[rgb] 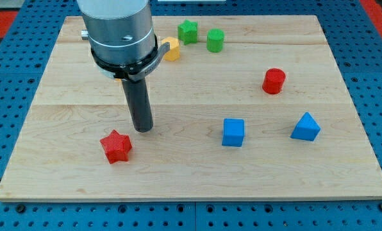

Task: Move your arm towards the center

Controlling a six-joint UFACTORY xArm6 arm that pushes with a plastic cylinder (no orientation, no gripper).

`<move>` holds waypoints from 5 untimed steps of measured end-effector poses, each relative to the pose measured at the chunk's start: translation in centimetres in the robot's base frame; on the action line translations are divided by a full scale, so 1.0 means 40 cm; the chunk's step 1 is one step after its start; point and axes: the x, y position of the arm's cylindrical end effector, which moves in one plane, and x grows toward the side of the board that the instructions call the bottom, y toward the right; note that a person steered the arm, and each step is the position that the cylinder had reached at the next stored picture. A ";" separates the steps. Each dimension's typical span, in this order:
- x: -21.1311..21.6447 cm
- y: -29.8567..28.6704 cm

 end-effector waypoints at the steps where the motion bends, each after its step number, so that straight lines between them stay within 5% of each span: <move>1: -0.010 0.001; 3: -0.178 0.025; 5: -0.165 0.120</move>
